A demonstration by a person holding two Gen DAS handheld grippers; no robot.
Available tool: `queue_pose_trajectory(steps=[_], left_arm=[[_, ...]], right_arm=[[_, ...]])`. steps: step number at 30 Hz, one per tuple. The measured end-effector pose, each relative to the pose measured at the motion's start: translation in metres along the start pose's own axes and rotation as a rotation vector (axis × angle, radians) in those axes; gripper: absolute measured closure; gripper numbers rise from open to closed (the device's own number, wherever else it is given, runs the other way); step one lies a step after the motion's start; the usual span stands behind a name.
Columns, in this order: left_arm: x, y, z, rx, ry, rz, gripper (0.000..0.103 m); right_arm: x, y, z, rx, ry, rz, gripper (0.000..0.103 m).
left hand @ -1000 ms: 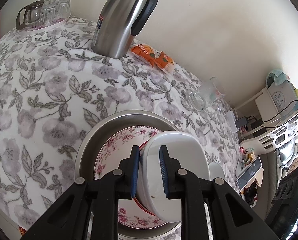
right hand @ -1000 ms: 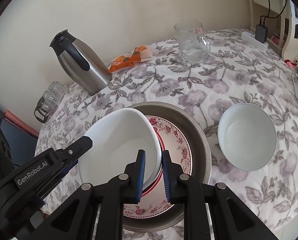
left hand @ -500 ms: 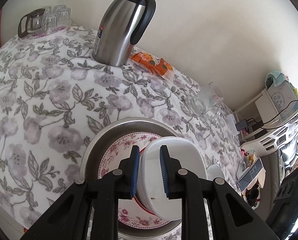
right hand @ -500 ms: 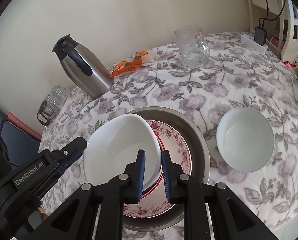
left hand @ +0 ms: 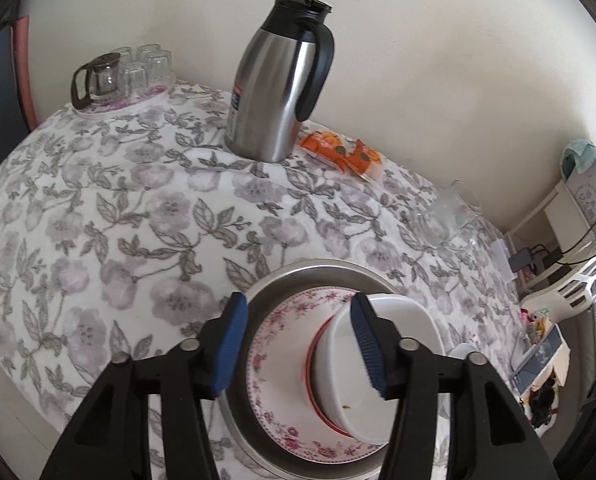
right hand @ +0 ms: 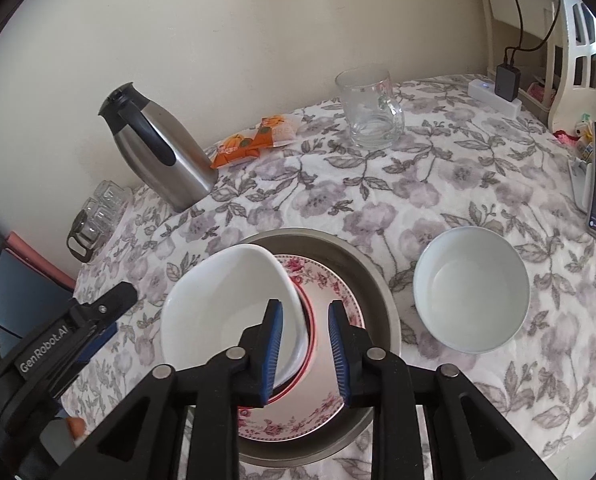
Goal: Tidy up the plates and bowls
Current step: 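Open both grippers and pull them back from the square bowl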
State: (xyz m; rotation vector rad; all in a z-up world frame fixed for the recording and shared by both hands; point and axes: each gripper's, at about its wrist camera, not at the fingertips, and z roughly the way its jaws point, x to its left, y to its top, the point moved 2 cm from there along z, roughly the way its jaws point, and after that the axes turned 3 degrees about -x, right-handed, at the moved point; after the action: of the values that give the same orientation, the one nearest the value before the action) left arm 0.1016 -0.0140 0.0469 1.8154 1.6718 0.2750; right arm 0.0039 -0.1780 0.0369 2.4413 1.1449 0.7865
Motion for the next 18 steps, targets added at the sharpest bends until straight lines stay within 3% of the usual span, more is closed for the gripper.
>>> queue_pose_trajectory(steps=[6, 9, 18], left_arm=[[0.0085, -0.0002, 0.0050, 0.016, 0.077, -0.002, 0.040], [0.0102, -0.0009, 0.0065, 0.014, 0.107, 0.007, 0.022], [0.0109, -0.0017, 0.0095, 0.001, 0.169, 0.045, 0.018]], right_arm=[[-0.0025, 0.0000, 0.0034, -0.004, -0.055, -0.026, 0.052], [-0.0013, -0.0002, 0.0043, -0.006, -0.066, -0.041, 0.042], [-0.0006, -0.0016, 0.0093, -0.001, -0.095, -0.075, 0.023]])
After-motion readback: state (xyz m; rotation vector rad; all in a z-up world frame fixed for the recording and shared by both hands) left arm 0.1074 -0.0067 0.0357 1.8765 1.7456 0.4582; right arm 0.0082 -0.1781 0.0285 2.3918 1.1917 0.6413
